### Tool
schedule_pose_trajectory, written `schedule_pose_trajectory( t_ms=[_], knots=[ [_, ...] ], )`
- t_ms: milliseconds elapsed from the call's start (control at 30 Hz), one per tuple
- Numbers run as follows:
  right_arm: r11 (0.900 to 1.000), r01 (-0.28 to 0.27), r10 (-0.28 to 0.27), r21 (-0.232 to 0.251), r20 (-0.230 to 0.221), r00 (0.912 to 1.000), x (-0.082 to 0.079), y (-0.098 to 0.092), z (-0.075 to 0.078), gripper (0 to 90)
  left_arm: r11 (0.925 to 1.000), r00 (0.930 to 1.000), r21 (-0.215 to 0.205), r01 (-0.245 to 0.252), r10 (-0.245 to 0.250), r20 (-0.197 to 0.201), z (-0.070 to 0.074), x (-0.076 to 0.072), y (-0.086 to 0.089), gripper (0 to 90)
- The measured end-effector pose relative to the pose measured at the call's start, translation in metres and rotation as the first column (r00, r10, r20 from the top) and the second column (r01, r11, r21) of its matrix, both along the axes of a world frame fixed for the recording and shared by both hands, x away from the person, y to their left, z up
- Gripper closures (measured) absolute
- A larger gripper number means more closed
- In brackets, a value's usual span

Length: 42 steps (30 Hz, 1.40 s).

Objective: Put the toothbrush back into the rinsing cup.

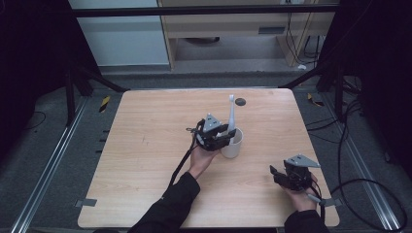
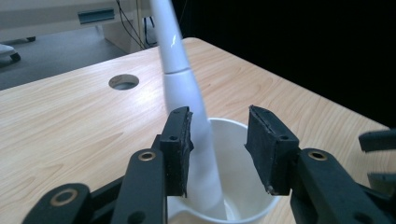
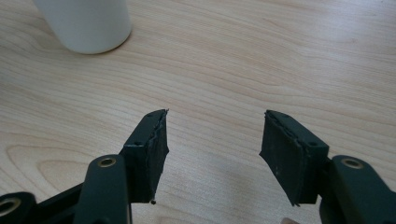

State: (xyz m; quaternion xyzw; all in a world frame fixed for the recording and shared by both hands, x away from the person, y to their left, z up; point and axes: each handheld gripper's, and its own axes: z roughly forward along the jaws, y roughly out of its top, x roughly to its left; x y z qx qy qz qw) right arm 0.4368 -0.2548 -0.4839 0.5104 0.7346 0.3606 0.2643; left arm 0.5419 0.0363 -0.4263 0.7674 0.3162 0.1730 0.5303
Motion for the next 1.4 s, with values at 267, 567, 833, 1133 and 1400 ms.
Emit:
schedule_pose_trajectory(
  t_ms=[267, 567, 833, 1133, 1400],
  knots=[
    [1.0, 0.006, -0.006, -0.002, 0.008, 1.0, -0.002, -0.001, 0.001, 40.5, 0.9994, 0.9999, 0.031, -0.013, 0.012, 0.008, 0.01, -0.015, 0.027, 54.3],
    [1.0, 0.016, -0.016, 0.005, 0.01, 0.9998, -0.004, -0.003, 0.002, 38.4, 0.9908, 0.998, 0.121, -0.06, 0.057, 0.027, 0.014, -0.036, 0.066, 44.4],
    [1.0, 0.023, -0.023, 0.003, 0.015, 0.9996, -0.006, -0.004, 0.002, 35.4, 0.9791, 0.9962, 0.184, -0.087, 0.087, 0.01, 0.001, -0.057, 0.106, 37.0],
    [0.999, 0.034, -0.034, 0.0, 0.013, 0.9993, -0.006, -0.006, 0.001, 31.9, 0.9663, 0.9885, 0.215, -0.141, 0.15, -0.023, -0.016, -0.067, 0.145, 32.6],
    [0.999, 0.039, -0.038, -0.003, 0.013, 0.9992, -0.006, -0.007, 0.0, 28.7, 0.9523, 0.9754, 0.229, -0.202, 0.217, -0.04, -0.024, -0.077, 0.179, 29.8]
  ],
)
